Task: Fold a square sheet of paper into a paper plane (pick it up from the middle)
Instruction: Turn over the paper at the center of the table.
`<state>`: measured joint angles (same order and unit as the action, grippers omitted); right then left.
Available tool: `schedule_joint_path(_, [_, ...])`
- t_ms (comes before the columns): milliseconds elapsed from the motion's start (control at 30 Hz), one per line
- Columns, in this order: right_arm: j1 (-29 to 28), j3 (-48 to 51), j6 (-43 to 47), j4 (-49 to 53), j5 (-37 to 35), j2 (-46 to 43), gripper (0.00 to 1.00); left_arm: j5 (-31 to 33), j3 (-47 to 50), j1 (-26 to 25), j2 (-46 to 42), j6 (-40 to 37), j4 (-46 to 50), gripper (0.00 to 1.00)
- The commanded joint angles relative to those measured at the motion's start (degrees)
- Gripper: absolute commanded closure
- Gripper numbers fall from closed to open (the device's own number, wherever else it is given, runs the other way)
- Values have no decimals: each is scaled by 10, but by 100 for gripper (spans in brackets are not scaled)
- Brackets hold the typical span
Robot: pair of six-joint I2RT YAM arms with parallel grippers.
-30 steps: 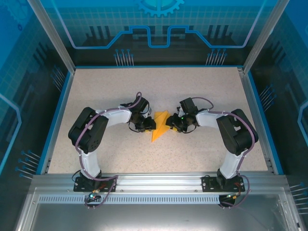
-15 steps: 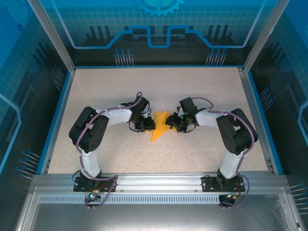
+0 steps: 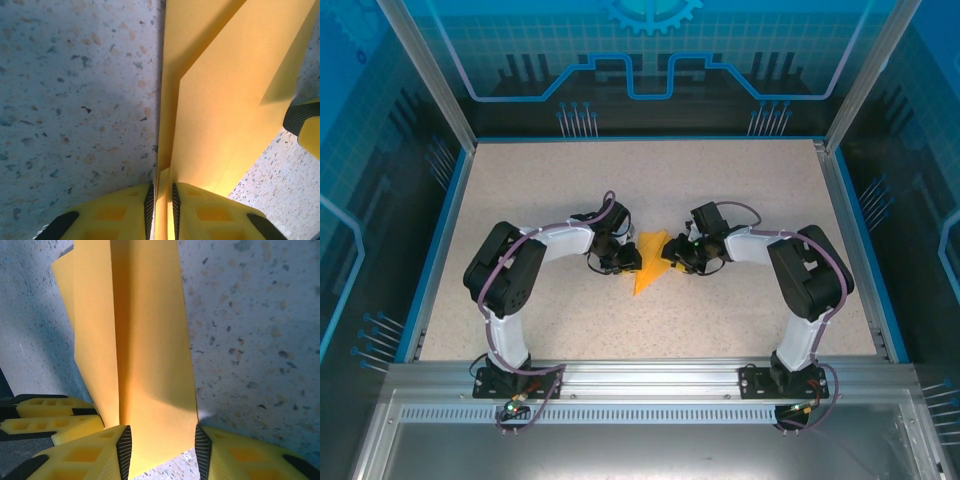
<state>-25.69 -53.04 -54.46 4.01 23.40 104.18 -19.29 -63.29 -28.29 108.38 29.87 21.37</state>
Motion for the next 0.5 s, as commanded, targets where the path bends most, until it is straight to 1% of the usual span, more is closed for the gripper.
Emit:
schedule_joint_path(0, [-19,-6,-2,-55,34,7,58,-13,9,-17,16,0,-15,79])
schedule_joint_path(133, [-19,-4,-2,-65,38,5,58,-13,8,-16,17,0,-15,80])
schedule_joint_path(233, [-12,-5,13,-27,11,-10,57,-13,8,-16,16,0,-12,80])
schedule_joint_path(333, [-5,-6,20,-5,6,-18,58,-9,13,-17,12,-2,-12,80])
schedule_joint_path(433, [-3,-4,39,47,-50,-38,55,-8,12,-17,14,-3,-9,81])
schedule_joint_path(467, [-2,-2,43,49,-53,-38,54,-8,12,-17,14,-2,-11,81])
